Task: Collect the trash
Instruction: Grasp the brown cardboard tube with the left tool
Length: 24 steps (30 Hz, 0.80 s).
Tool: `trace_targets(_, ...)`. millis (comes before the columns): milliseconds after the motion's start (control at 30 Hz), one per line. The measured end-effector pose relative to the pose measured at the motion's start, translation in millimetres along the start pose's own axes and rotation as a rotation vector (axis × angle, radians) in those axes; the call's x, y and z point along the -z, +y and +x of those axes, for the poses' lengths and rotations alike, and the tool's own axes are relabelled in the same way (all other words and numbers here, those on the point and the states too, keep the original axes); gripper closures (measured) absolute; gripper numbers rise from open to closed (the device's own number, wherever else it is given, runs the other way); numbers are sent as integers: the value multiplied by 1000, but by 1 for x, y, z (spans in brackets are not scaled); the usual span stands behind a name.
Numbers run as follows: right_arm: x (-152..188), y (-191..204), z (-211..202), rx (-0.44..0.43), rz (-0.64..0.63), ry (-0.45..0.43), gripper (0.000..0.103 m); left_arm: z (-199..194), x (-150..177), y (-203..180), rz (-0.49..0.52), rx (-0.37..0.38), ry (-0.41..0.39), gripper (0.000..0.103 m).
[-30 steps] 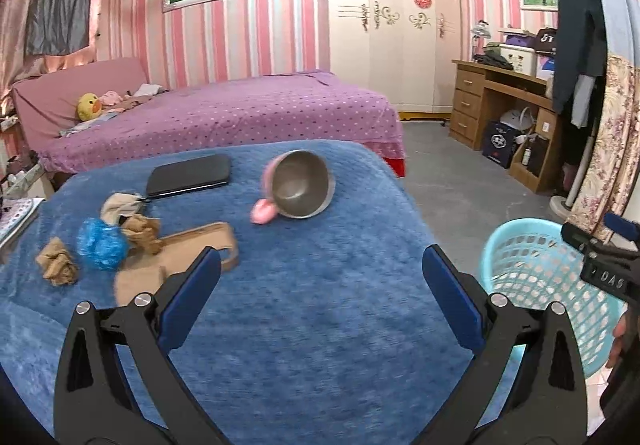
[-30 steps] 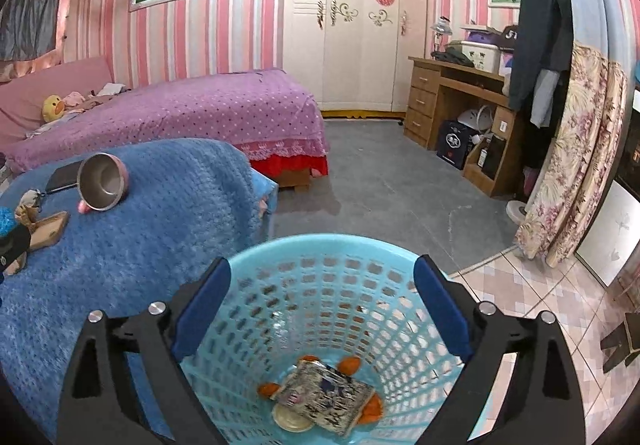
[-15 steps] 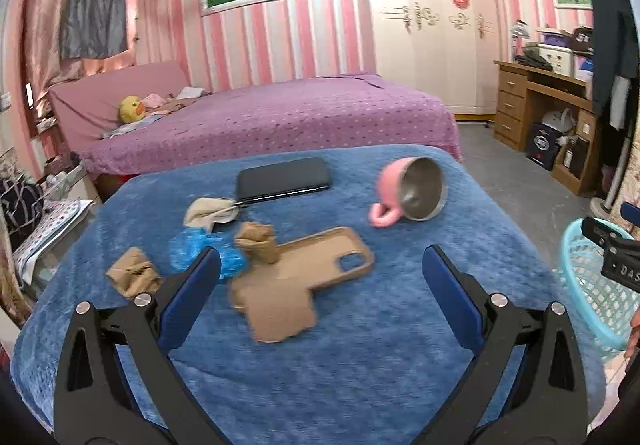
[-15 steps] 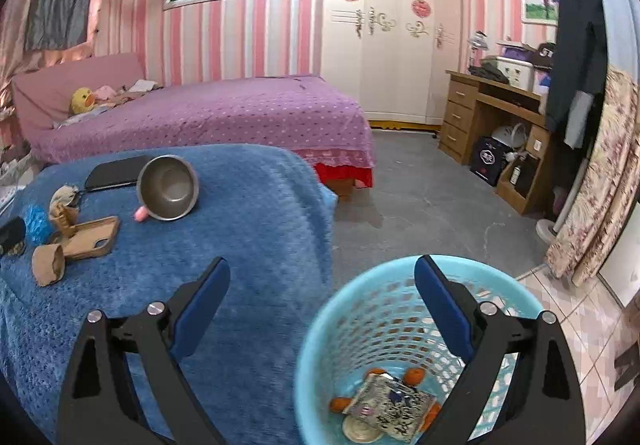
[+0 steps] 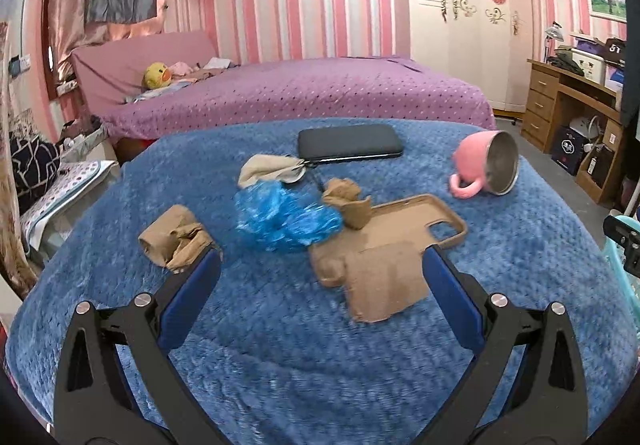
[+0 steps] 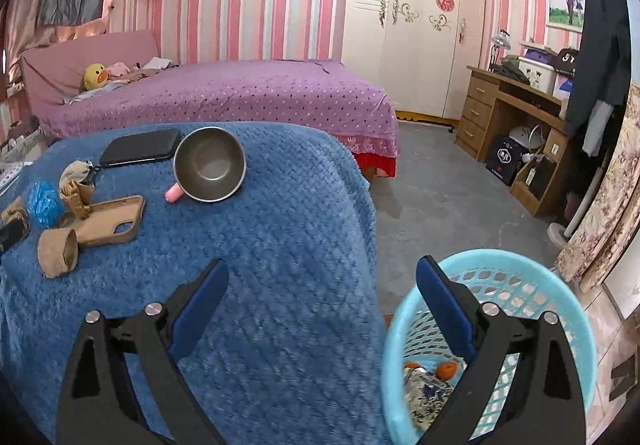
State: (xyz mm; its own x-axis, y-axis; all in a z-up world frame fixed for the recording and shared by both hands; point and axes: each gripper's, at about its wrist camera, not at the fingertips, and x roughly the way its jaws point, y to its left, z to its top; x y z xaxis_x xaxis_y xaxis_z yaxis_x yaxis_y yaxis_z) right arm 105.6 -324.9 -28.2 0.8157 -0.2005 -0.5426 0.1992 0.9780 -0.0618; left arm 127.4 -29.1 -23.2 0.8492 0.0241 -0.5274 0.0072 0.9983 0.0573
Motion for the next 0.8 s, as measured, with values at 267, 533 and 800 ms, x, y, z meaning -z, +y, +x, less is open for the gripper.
trace_targets(267,0,23,11,5,-43,11,9,17,4,16,-58,10,54,6)
trace_targets(533,2,16,26,10,0,53,9,29,5,7,-43,10,88,6)
trace_targets(800,1,11,30,7,17,61,9,40,2,-16,-51,80,129,6)
